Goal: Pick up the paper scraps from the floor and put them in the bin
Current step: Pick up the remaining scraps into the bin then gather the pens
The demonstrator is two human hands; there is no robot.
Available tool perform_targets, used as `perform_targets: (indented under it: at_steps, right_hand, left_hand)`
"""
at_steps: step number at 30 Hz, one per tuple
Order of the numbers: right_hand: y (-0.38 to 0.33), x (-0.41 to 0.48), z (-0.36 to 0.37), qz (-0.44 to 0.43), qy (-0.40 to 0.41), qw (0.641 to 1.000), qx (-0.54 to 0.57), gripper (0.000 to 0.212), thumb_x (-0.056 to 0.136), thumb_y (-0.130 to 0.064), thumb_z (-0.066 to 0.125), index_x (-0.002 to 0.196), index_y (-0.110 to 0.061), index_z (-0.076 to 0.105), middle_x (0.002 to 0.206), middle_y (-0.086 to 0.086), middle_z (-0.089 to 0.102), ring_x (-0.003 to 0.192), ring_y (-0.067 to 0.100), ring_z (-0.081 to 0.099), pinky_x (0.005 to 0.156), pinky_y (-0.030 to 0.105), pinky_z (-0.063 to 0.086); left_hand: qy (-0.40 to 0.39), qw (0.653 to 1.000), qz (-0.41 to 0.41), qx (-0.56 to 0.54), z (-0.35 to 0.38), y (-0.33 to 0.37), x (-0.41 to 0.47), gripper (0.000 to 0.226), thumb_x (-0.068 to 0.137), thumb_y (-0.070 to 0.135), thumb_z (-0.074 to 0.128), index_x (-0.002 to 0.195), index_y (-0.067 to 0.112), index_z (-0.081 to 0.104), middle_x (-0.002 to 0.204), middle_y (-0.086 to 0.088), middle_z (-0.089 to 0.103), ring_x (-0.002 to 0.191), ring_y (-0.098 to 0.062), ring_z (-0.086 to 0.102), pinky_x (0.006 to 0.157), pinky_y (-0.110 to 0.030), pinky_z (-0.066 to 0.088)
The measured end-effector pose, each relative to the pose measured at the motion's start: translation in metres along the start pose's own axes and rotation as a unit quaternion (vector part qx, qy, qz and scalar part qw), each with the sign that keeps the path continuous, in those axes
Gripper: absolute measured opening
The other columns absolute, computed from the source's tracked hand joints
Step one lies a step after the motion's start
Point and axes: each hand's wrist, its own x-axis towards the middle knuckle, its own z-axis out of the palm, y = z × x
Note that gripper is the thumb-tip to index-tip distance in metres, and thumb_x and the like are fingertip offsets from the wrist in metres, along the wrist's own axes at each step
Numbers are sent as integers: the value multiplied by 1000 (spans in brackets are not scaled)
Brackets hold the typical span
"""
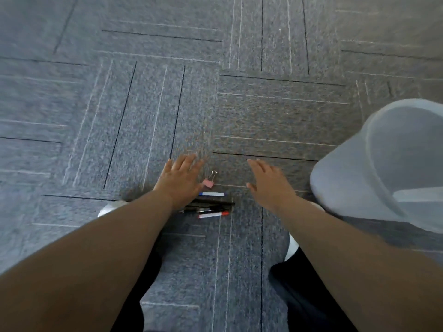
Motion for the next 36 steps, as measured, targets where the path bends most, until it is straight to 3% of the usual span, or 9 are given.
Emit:
perform_targets:
  at_steps: [4, 8, 14, 17, 20, 24, 29, 33, 36]
  right_hand:
    - [-17, 21, 55, -3, -56, 998, -14, 66, 96, -34, 43, 147, -20, 4, 155, 6, 10, 140, 30, 14, 114, 42, 20]
    - [-32, 32, 103, -73, -75, 993, -53, 74, 90, -37, 53, 146, -15, 9, 154, 6, 13, 140, 27, 14, 113, 40, 22]
    - [-47, 45, 141, -103, -85, 988, -78, 82, 86, -40, 58, 145, -13, 8, 153, 7, 12, 140, 28, 11, 114, 41, 18]
    - [-49, 47, 142, -84, -66, 991, -78, 75, 87, -36, 59, 144, -13, 15, 146, 9, 23, 134, 29, 23, 108, 41, 27]
    - [-45, 47, 146, -77, -46, 993, -79, 56, 88, -19, 58, 136, -13, 30, 137, 10, 33, 124, 27, 33, 98, 36, 36]
    - [-36, 44, 152, -72, -70, 992, -75, 47, 89, -12, 53, 133, -11, 35, 131, 10, 40, 115, 25, 41, 90, 33, 41]
    - [-7, 43, 142, -18, -82, 994, -64, 34, 95, -19, 40, 128, -11, 37, 126, 9, 45, 110, 24, 44, 84, 33, 44]
    - [29, 48, 122, 40, -64, 997, -26, 28, 95, -24, 39, 121, -11, 40, 107, 7, 52, 87, 21, 51, 66, 29, 43]
    - [47, 53, 114, 122, -53, 991, 31, 17, 94, -23, 42, 106, -11, 41, 74, 2, 49, 58, 17, 47, 44, 27, 31]
  left_hand:
    - [-58, 998, -8, 8, 55, -28, -2, 70, 93, 47, 37, 146, 15, 4, 155, -8, 2, 141, -28, 5, 115, -46, 12]
    - [-94, 995, 10, 26, 98, -40, -2, 76, 90, 47, 44, 146, 13, 5, 155, -8, 4, 140, -27, 9, 115, -45, 14]
    - [-99, 995, -24, -4, 115, -61, 14, 68, 91, 30, 44, 146, 13, 6, 153, -10, 6, 139, -30, 12, 114, -44, 17]
    - [-73, 997, -25, -1, 107, -59, 32, 63, 91, 21, 42, 145, 13, 10, 149, -13, 16, 134, -33, 20, 110, -45, 22]
    - [-49, 999, -19, 1, 100, -50, 51, 61, 90, 16, 42, 144, 12, 13, 145, -15, 20, 132, -33, 24, 107, -45, 26]
    - [-27, 1000, 4, 3, 97, -39, 66, 64, 88, 14, 45, 143, 14, 13, 142, -16, 23, 129, -33, 27, 106, -44, 28]
    - [-5, 1000, 16, -17, 97, -33, 76, 57, 89, 12, 44, 140, 16, 20, 135, -15, 29, 124, -30, 32, 104, -44, 32]
    - [37, 997, 24, -57, 92, -26, 86, 38, 95, 27, 36, 130, 13, 34, 129, -11, 36, 118, -27, 38, 99, -42, 36]
    - [48, 991, 119, -35, 93, -16, 82, 49, 89, 52, 35, 118, 14, 41, 122, -7, 40, 113, -22, 40, 98, -38, 38]
